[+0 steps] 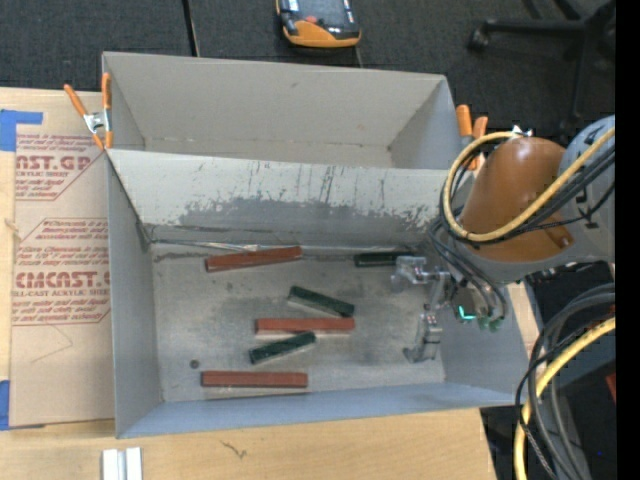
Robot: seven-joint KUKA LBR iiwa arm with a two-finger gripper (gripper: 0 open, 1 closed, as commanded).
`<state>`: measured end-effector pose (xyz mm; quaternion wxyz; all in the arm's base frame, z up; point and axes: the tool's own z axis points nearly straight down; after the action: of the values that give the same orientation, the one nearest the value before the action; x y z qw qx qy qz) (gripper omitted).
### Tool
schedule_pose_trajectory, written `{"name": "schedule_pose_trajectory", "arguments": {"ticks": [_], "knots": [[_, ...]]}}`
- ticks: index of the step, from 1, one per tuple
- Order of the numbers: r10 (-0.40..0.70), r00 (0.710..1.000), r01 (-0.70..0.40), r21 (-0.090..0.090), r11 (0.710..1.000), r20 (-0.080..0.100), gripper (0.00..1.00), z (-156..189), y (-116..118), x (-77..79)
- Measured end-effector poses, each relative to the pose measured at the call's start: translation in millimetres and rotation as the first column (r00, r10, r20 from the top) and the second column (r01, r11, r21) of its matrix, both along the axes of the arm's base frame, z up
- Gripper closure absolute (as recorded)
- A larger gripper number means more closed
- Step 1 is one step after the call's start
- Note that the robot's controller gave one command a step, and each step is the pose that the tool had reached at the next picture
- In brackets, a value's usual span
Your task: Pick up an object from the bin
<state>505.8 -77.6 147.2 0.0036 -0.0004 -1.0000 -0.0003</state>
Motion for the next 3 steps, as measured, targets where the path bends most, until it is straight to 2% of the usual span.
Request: {"name": "schedule_pose_trajectory", "arguments": {"ticks": [1, 2, 3], "knots": [[0.001, 1.0, -0.001, -0.001, 1.0, 0.008, 0.0, 4, 0, 2.0], [0.052, 0.999, -0.052, -0.001, 0.999, 0.015, 0.0, -72, 76, 53.1], [0.083, 0.997, -0.083, 0.0, 0.997, 0.006, 0.0, -61, 88, 40.6]]}}
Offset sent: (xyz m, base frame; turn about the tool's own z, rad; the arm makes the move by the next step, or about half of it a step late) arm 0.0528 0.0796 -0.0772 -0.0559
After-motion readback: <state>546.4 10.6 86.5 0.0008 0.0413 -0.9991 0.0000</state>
